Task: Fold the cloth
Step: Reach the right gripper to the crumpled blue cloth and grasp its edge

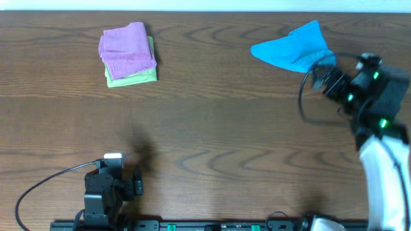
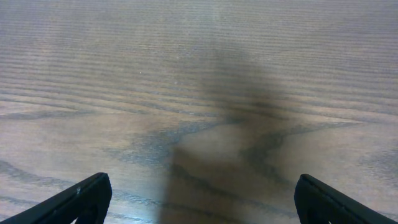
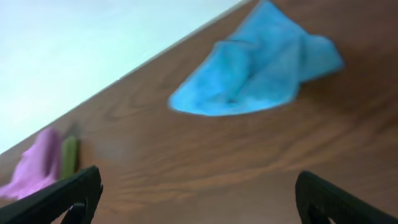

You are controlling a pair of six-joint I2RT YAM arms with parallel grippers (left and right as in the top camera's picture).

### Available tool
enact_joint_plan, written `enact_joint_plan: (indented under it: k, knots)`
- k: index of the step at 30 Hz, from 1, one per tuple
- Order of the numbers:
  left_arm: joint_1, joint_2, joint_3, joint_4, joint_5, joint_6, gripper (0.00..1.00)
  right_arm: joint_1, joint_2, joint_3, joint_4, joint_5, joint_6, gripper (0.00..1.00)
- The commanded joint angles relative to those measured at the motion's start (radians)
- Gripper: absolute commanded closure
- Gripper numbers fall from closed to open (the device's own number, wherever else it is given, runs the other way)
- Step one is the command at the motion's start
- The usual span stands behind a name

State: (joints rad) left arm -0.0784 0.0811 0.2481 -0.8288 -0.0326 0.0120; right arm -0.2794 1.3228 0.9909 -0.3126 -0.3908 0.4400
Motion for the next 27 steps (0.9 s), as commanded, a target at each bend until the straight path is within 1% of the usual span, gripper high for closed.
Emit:
enact_joint_plan:
  k: [1,5,10,13,20,24,27]
  knots:
    - [0.007,-0.006,-0.034,-0.039,0.000,0.011,0.05,-0.059,0.148,0.125,-0.030,-0.006,0.031,0.01]
    - [0.007,-0.006,-0.034,-0.039,0.000,0.011,0.05,-0.116,0.348,0.246,-0.032,-0.052,0.104,0.01]
    - [0.007,-0.006,-0.034,-0.039,0.000,0.010,0.05,-0.132,0.551,0.348,-0.028,-0.143,0.151,0.01]
    - [0.007,-0.006,-0.034,-0.039,0.000,0.010,0.05,-0.132,0.655,0.406,-0.009,-0.234,0.145,0.01]
    - [0.007,-0.006,-0.034,-0.039,0.000,0.010,0.05,-0.130,0.840,0.587,-0.002,-0.375,0.032,0.01]
    - [0.007,-0.006,-0.034,-0.039,0.000,0.010,0.05,-0.121,0.928,0.706,-0.009,-0.380,-0.009,0.01]
    - [0.007,-0.006,-0.034,-0.039,0.000,0.010,0.05,-0.112,0.979,0.757,-0.018,-0.380,-0.012,0.01]
